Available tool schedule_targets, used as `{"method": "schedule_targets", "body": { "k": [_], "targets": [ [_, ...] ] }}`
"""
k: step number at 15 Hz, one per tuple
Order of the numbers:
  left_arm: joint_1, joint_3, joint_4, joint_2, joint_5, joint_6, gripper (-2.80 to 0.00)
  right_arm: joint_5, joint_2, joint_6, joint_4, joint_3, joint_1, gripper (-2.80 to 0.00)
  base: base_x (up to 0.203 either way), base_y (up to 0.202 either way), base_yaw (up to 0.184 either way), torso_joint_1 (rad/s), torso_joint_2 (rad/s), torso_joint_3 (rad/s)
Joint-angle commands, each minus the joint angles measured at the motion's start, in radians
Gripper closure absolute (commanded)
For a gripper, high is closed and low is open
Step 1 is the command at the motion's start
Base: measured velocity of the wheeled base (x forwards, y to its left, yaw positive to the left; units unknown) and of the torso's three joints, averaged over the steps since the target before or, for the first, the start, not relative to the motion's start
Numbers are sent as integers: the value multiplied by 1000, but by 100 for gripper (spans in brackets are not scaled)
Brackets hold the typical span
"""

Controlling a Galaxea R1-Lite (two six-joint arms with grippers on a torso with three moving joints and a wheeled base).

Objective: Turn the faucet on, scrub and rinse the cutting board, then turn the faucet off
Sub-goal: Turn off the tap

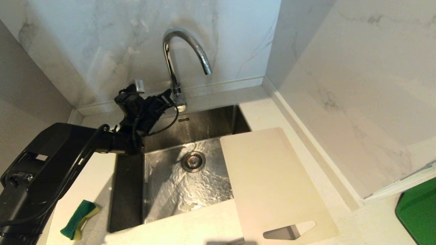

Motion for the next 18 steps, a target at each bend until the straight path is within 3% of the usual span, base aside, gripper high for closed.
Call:
{"method": "schedule_targets", "body": {
  "k": [1,6,14,18],
  "targets": [
    [2,-15,2,12,4,-4,0,1,0,-1,0,2,1,0,0,0,0,0,0,0],
    [-12,16,1,-27,5,-4,0,1,0,-1,0,2,1,0,0,0,0,0,0,0],
    [-52,367,-78,-358,-9,-9,0,2,0,1,0,2,1,0,0,0,0,0,0,0],
    [-30,518,-86,-509,-10,-5,0,1,0,1,0,2,1,0,0,0,0,0,0,0]
  ]
}}
